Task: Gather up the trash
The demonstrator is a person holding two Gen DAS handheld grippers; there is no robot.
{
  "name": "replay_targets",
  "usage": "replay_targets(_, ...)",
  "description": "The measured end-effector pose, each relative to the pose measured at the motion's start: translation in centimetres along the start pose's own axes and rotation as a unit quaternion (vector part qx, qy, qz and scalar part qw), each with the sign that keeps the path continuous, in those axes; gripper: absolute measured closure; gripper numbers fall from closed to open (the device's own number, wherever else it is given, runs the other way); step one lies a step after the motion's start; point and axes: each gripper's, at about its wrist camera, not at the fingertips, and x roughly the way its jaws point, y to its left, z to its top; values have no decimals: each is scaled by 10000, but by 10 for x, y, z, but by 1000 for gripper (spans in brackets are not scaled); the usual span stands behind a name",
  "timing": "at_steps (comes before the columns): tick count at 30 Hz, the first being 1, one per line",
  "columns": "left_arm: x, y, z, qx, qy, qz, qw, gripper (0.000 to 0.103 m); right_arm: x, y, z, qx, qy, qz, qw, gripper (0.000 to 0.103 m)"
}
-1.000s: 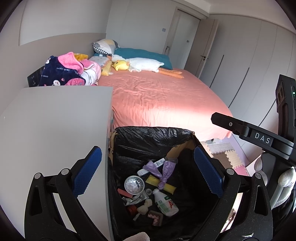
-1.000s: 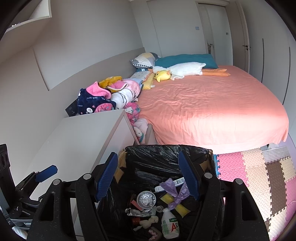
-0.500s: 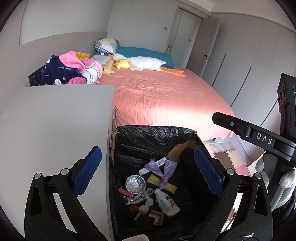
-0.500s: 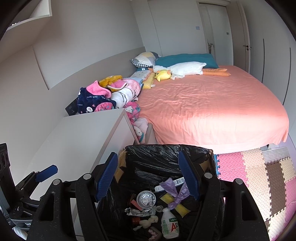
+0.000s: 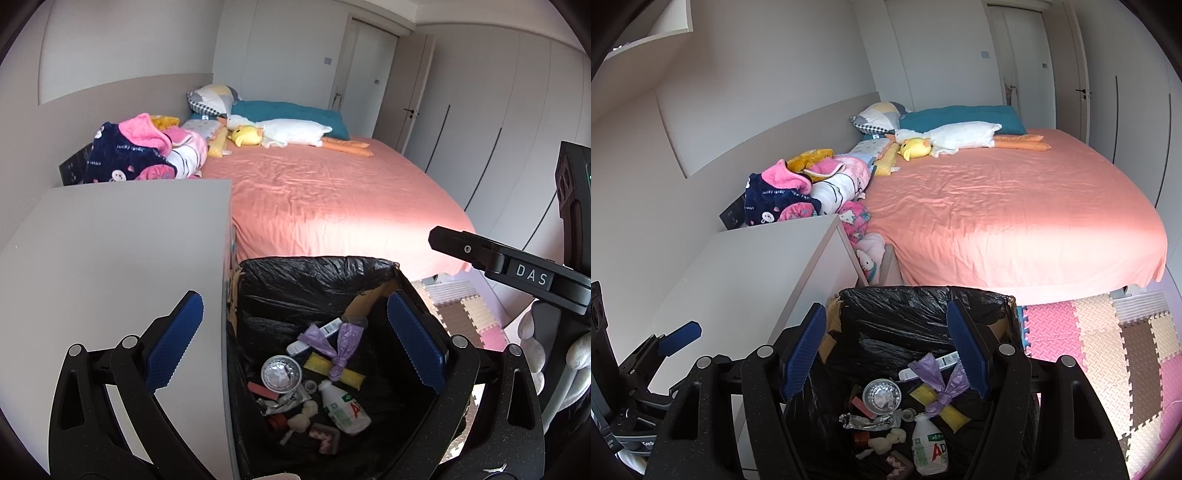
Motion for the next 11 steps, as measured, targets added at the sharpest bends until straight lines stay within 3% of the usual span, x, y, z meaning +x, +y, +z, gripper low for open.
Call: replay_targets(11, 3, -1, 0, -3, 93, -44, 9999, 6, 0, 1, 1, 0, 2, 1, 10000, 34)
